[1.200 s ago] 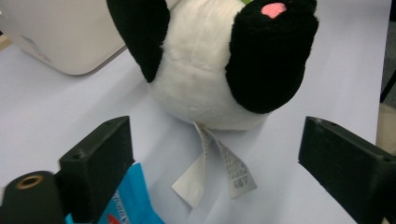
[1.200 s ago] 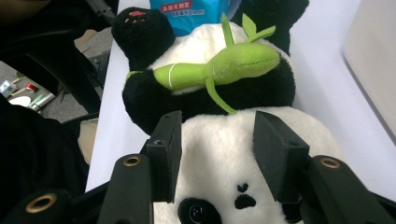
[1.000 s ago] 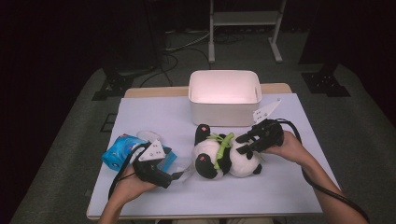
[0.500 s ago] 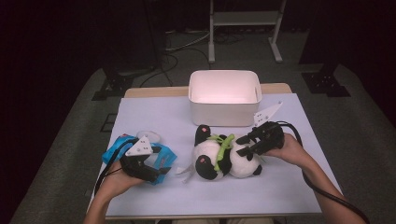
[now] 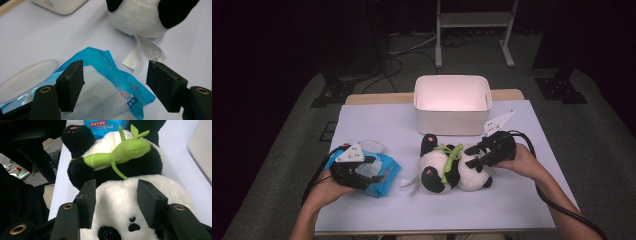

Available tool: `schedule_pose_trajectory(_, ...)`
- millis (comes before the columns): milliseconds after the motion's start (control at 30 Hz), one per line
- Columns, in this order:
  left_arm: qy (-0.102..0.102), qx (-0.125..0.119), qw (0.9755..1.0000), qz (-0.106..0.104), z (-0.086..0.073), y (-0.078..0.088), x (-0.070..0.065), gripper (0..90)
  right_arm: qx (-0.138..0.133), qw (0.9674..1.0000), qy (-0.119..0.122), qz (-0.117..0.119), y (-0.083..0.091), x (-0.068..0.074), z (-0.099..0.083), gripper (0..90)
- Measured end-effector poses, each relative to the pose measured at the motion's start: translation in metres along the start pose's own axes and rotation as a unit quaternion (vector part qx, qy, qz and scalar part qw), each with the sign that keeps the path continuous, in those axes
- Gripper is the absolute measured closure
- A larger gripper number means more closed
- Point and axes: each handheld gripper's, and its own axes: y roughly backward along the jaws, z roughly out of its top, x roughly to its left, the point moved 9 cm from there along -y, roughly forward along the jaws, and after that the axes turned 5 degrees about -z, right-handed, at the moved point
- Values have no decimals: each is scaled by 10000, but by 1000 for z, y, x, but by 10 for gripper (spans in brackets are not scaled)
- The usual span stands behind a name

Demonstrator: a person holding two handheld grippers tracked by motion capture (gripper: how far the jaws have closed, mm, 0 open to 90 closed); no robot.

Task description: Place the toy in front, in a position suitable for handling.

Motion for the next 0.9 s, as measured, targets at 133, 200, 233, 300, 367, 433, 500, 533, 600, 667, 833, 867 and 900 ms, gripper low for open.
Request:
schedule_pose_trajectory(133, -31, 59, 10000, -71, -4, -1, 0, 312, -3, 10000, -3, -4, 0, 0, 0, 488)
schedule_pose_trajectory(200, -82, 75, 9998, -139, -4, -1, -1, 324, -6, 10000, -1, -6, 0, 0, 0, 487)
schedule_pose_trajectory(233, -105, 86, 9998, -156, -4, -1, -1, 344, -9, 10000, -1, -11, 0, 0, 0, 486)
schedule_pose_trajectory(300, -108, 105, 9997, -198, -4, -1, -2, 344, -7, 10000, -1, -11, 0, 0, 0, 485)
schedule_pose_trajectory(367, -180, 170, 9995, -220, -4, -1, -1, 374, -5, 10000, 8, -15, 0, 0, 0, 483)
schedule_pose_trajectory(433, -198, 220, 9993, -249, -5, 0, 1, 380, -3, 10000, 9, -19, 0, 0, 0, 480)
schedule_pose_trajectory(500, -181, 207, 9993, -273, -5, 0, 1, 395, -10, 10000, 7, -24, 0, 0, 0, 480)
schedule_pose_trajectory(533, -202, 227, 9991, -300, -5, 1, 2, 410, -11, 10000, 13, -28, 0, 0, 0, 480)
schedule_pose_trajectory(600, -204, 246, 9990, -318, -6, 1, 2, 417, -10, 10000, 28, -29, 0, 0, 0, 480)
schedule_pose_trajectory(667, -243, 277, 9987, -360, -8, 2, 2, 434, -11, 10000, 35, -29, 0, 1, 0, 479)
schedule_pose_trajectory(833, -243, 350, 9984, -371, -12, 1, 5, 450, -15, 10000, 27, -32, -1, 1, 0, 477)
schedule_pose_trajectory(867, -226, 362, 9984, -374, -14, 1, 6, 461, -11, 10000, 31, -34, -1, 1, 0, 476)
schedule_pose_trajectory(900, -201, 367, 9985, -354, -16, 0, 8, 491, -11, 10000, 27, -36, -1, 1, 0, 474)
